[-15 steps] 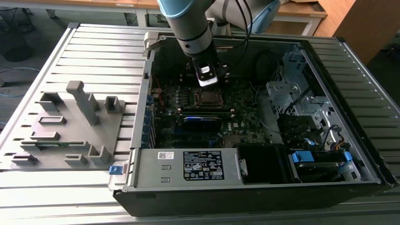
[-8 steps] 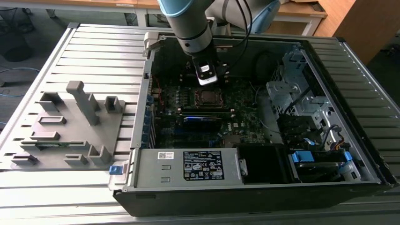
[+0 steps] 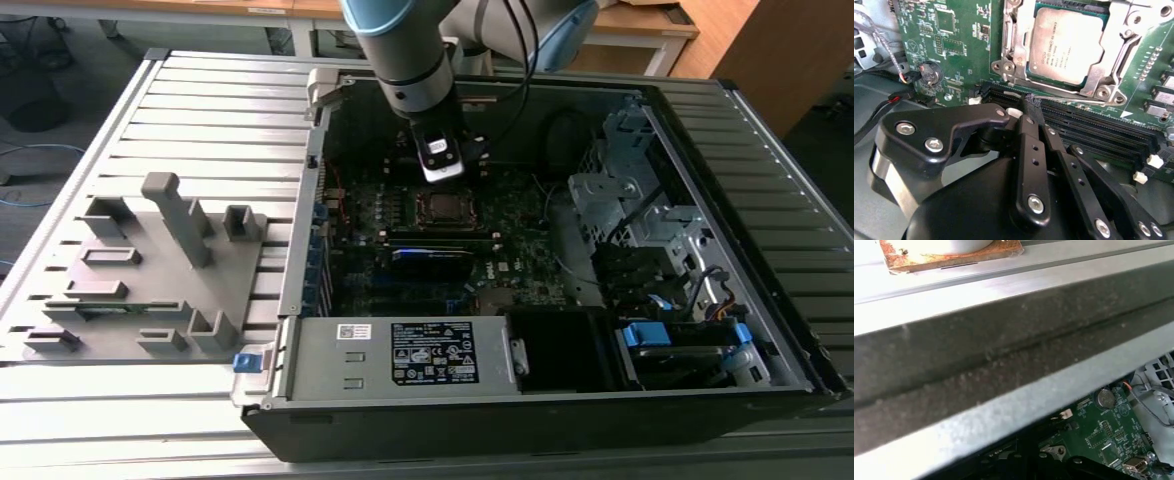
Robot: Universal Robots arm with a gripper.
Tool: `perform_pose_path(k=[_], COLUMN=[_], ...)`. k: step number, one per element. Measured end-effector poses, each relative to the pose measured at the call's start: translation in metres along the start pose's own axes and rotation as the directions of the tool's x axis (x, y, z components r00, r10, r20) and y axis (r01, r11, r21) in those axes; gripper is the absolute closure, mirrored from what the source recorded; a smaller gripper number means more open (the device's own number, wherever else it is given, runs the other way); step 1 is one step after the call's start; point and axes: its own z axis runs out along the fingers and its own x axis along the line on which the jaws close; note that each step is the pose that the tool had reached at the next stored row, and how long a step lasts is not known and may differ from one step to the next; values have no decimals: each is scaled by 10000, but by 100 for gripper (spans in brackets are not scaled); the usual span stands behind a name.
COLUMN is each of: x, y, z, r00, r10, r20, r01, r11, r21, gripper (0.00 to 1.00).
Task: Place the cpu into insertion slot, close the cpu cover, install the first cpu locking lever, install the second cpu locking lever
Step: 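Install the first cpu locking lever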
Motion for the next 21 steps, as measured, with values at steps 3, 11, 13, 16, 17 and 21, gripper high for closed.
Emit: perform_pose_path(k=[3, 11, 13, 16, 17, 21], x=[-1, -5, -5, -4, -4, -1], y=[0, -8, -11, -14, -15, -18], z=[0, 1, 3, 7, 10, 19], r00=[9999, 9999, 9999, 9999, 9999, 9999], r10=[26, 26, 26, 22, 18, 5], r20=[-121, -124, -123, -120, -117, -103], r01=[-25, -25, -26, -21, -17, -4], r11=[10000, 10000, 10000, 10000, 10000, 9999], r21=[56, 56, 57, 69, 75, 114], gripper=[89, 89, 89, 89, 89, 89])
